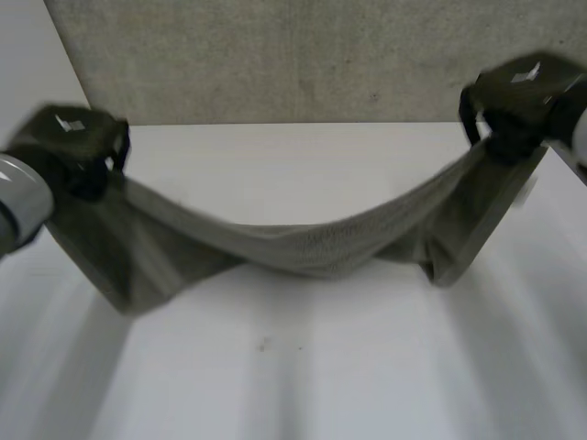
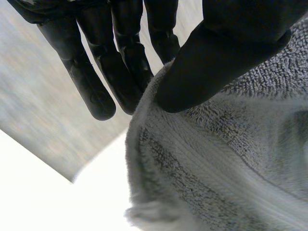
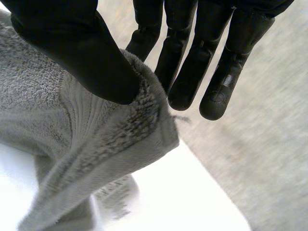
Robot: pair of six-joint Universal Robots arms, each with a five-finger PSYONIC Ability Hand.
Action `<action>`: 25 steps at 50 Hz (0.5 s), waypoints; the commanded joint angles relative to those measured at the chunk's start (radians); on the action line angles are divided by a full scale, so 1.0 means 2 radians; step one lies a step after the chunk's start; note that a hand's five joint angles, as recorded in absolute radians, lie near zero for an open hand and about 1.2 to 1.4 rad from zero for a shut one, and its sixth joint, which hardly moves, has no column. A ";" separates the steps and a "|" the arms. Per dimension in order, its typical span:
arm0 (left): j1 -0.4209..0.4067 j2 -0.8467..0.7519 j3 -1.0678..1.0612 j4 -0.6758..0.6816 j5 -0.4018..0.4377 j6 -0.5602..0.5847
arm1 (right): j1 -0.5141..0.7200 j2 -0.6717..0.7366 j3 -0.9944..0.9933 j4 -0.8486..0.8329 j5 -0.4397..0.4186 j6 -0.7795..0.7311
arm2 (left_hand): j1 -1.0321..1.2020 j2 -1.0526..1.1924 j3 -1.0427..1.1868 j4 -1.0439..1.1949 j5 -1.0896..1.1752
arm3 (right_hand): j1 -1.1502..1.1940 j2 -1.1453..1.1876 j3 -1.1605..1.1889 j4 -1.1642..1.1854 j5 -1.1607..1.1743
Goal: Fold the towel.
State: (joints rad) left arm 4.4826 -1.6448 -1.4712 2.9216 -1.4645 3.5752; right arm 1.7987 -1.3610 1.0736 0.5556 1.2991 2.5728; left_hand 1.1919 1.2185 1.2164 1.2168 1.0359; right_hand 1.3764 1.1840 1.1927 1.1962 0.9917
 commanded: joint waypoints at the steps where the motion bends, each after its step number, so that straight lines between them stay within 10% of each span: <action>1: 0.004 -0.141 0.041 -0.001 0.001 0.000 | 0.014 0.111 -0.022 -0.012 0.026 -0.007 | 0.102 0.089 0.090 0.090 0.093 | 0.010 0.106 0.102 0.100 0.115; 10: 0.002 -0.226 0.199 0.036 0.001 -0.007 | 0.026 0.187 -0.130 -0.191 0.040 0.082 | 0.102 0.089 0.090 0.090 0.093 | 0.010 0.106 0.102 0.100 0.115; 18: -0.006 -0.224 0.368 0.212 -0.003 -0.076 | 0.026 0.128 -0.149 -0.435 0.091 0.138 | 0.102 0.089 0.090 0.090 0.093 | 0.010 0.106 0.102 0.100 0.115; 25: 0.001 -0.166 0.323 0.237 -0.002 -0.164 | 0.024 0.102 -0.117 -0.388 0.071 0.136 | 0.102 0.089 0.090 0.090 0.093 | 0.010 0.106 0.102 0.100 0.115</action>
State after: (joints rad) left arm 4.4713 -2.0667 -0.7333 3.3715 -1.4699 3.3752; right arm 1.8495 -1.0970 0.7750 -0.2750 1.4691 2.8497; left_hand 1.1920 1.2188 1.2166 1.2171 1.0359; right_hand 1.3782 1.1878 1.1928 1.1963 0.9918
